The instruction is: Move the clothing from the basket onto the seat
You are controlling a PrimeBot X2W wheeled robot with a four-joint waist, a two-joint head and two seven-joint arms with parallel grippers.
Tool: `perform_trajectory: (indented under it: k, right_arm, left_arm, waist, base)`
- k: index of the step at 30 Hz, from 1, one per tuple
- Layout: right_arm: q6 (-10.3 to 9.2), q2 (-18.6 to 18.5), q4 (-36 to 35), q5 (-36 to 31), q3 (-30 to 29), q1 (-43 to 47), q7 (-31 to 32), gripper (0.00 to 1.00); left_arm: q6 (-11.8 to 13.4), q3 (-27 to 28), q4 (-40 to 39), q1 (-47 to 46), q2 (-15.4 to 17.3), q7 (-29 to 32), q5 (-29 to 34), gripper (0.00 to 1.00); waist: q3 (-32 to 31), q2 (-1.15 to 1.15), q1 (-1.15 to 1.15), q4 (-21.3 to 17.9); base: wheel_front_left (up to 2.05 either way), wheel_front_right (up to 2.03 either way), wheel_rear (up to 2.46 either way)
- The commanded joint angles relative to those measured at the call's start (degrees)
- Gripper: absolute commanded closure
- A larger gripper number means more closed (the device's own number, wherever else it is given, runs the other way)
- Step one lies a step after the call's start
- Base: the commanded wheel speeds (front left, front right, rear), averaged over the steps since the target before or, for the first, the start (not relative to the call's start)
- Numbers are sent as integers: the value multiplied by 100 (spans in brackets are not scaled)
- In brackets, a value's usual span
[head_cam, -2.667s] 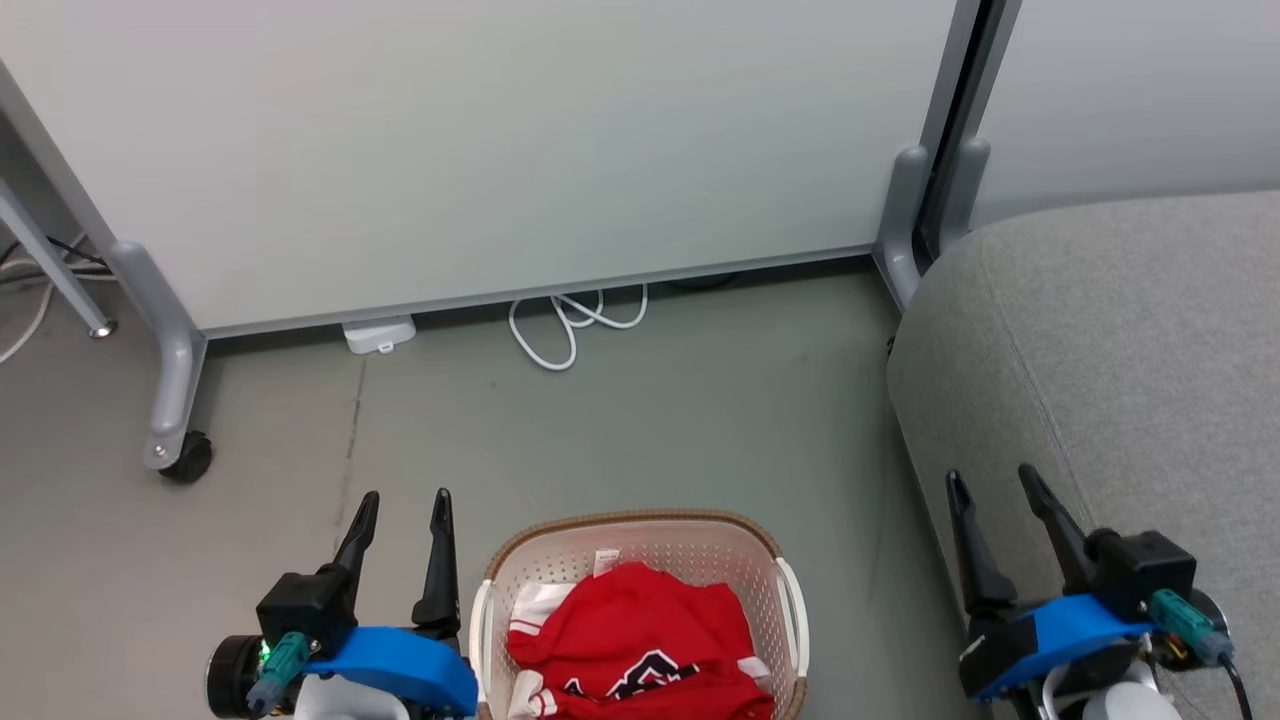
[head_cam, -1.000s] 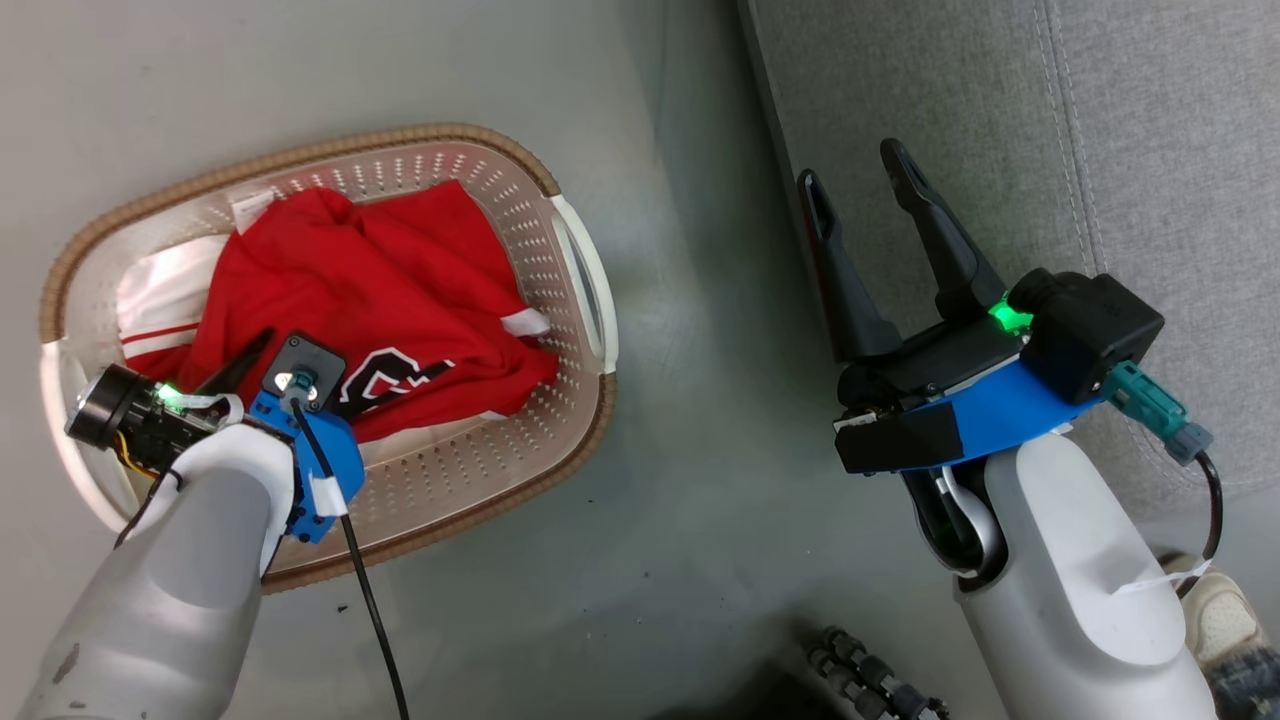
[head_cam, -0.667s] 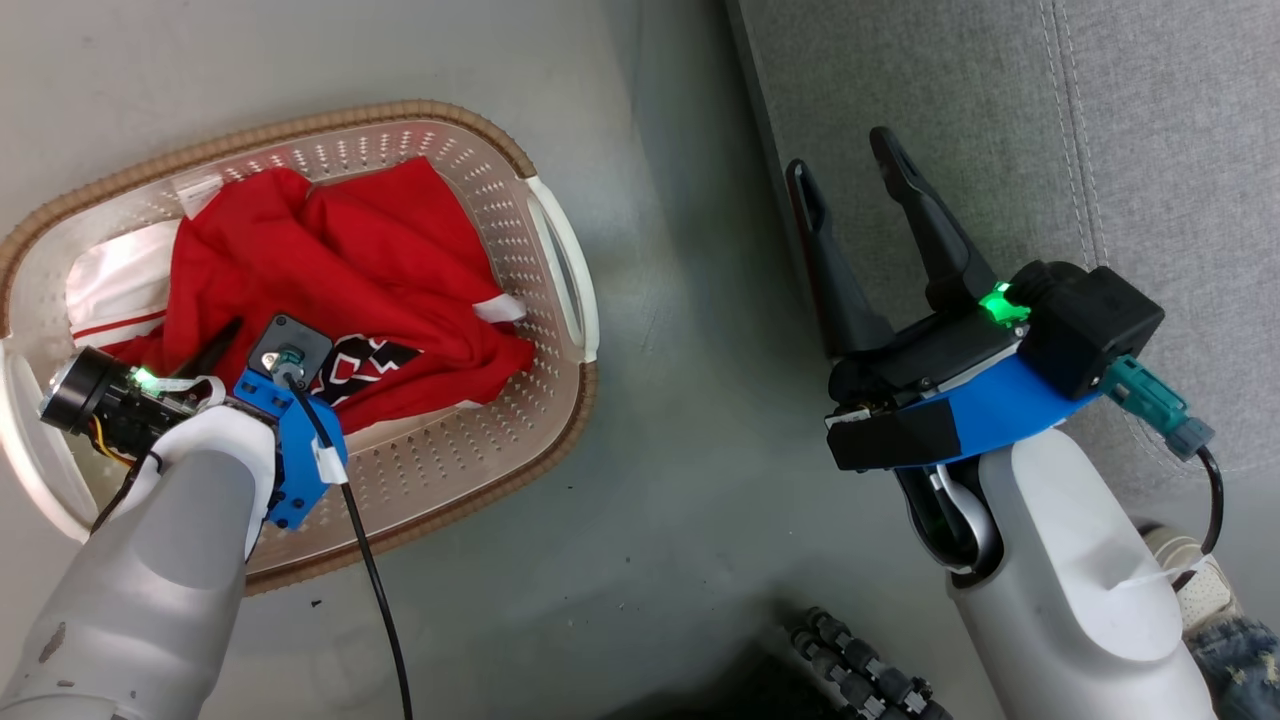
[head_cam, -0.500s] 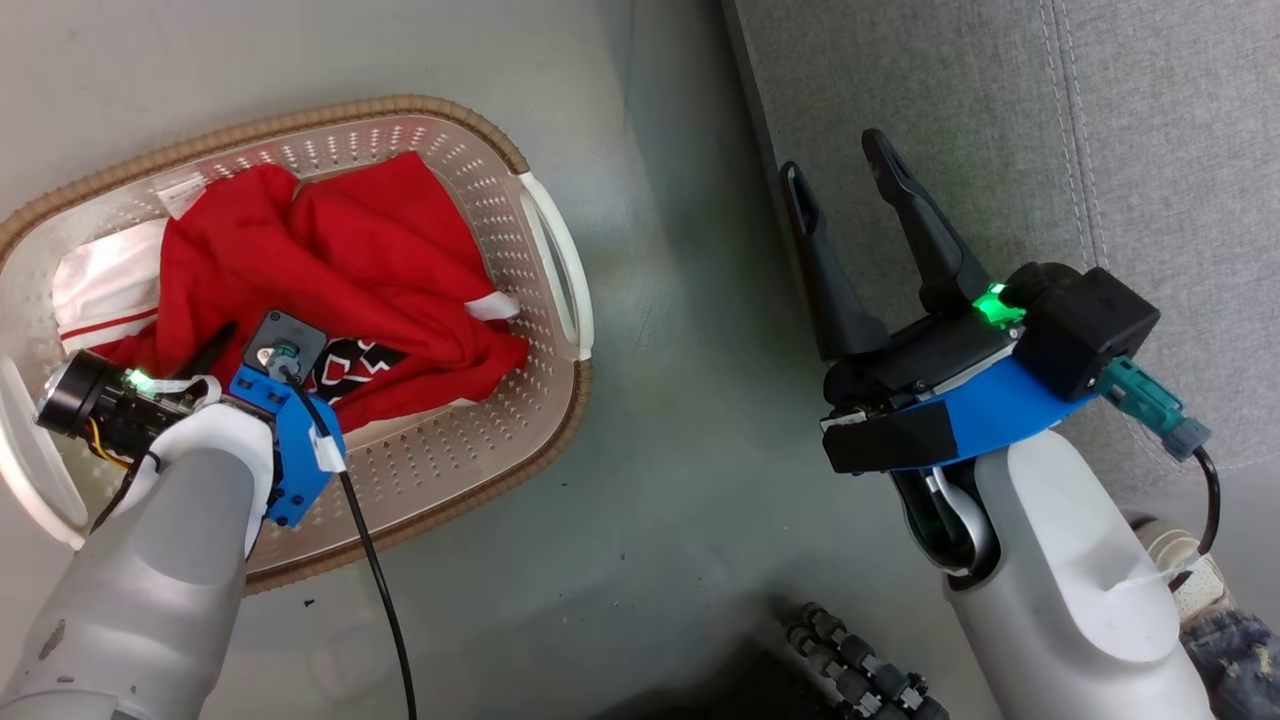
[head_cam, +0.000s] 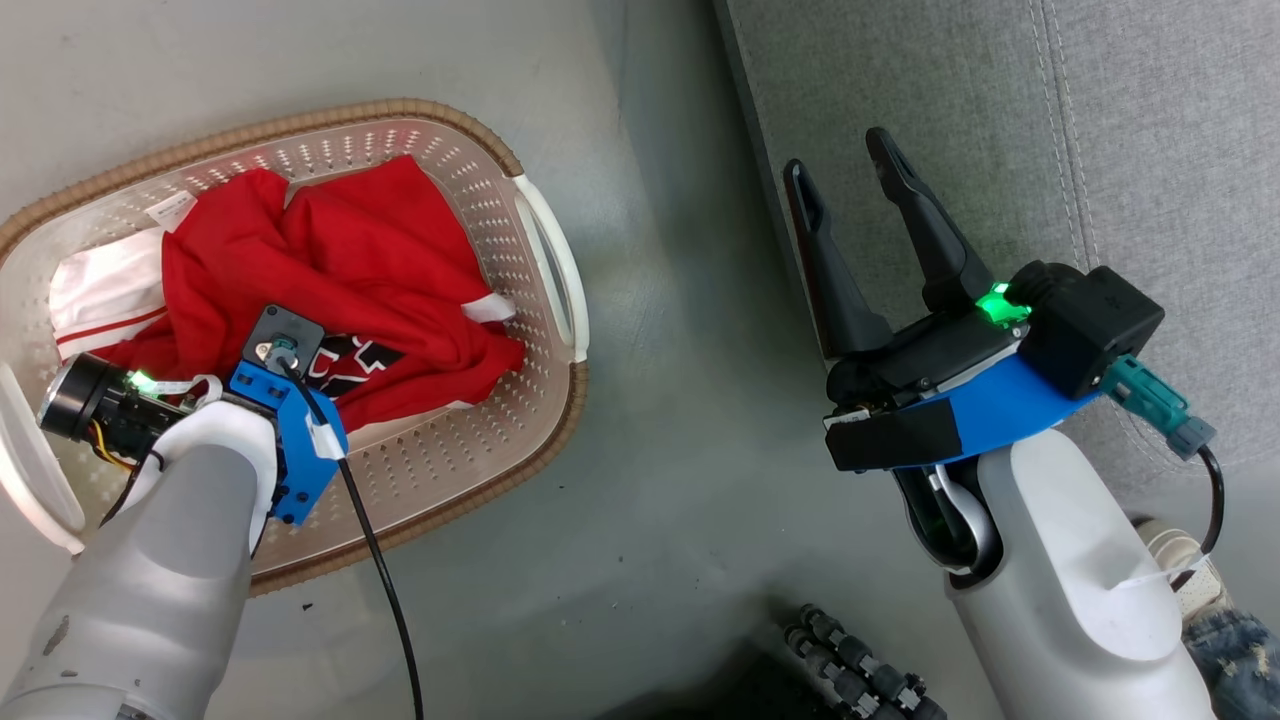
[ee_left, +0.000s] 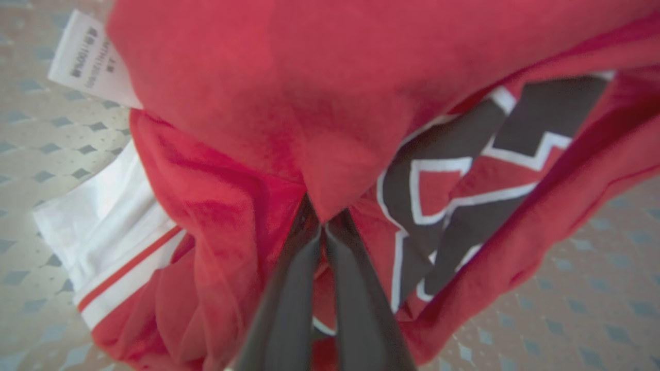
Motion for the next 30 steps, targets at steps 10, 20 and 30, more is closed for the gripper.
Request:
perform_trajectory:
  k: [10,20,30]
  right_arm:
    - [3,-12,29,-55,-33,-63,-28,0]
    - [3,-15,263,-262,-133,73,-27,0]
    - [3,-17,757,-741,-454,623,-25,0]
  left_arm:
    - [-21,-49,55,-86,-72,-24,-132,100]
    - [-98,18,65,163,-442,-390,-410,100]
    - [-447,-6,27,471,-1097,-991,-834,100]
  waist:
    - [-66,0,0,48]
    - [-767,0,0,331]
    - [-2369,0,0,1144]
  base:
    - [0,0,0]
    - [0,0,0]
    - [0,0,0]
